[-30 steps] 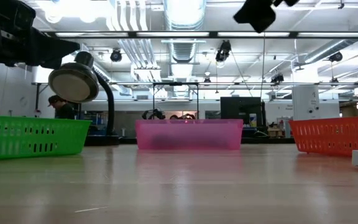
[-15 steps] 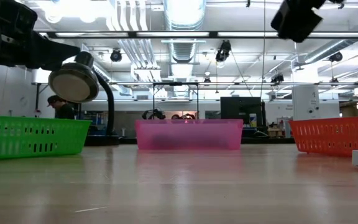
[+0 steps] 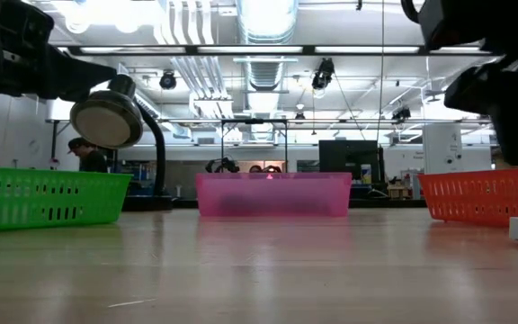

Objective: Pick and place items into bin
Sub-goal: Put the top card reader box into the orange bin

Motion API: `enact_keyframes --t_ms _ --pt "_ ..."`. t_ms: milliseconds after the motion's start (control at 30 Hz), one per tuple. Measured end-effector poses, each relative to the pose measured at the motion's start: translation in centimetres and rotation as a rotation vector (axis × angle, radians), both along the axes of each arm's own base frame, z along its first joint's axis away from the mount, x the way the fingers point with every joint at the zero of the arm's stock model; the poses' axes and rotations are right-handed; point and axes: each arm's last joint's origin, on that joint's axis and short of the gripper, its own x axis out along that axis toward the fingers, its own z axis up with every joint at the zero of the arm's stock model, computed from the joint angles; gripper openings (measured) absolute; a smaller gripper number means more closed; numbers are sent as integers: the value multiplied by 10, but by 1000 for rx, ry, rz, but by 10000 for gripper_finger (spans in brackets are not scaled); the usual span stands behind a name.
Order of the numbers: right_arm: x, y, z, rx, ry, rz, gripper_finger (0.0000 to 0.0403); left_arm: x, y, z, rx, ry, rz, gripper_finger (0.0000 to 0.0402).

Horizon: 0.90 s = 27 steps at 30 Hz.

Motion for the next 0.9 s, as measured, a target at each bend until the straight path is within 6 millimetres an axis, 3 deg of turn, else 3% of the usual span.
enact_keyframes --t_ms 400,733,900 --pt "26 31 -1 43 24 -2 256 1 0 -2 1 13 3 0" --pt "26 32 -34 -140 328 -35 371 1 1 -5 36 23 46 0" --pt "31 36 -37 -116 384 -52 395 1 1 -5 36 20 46 0"
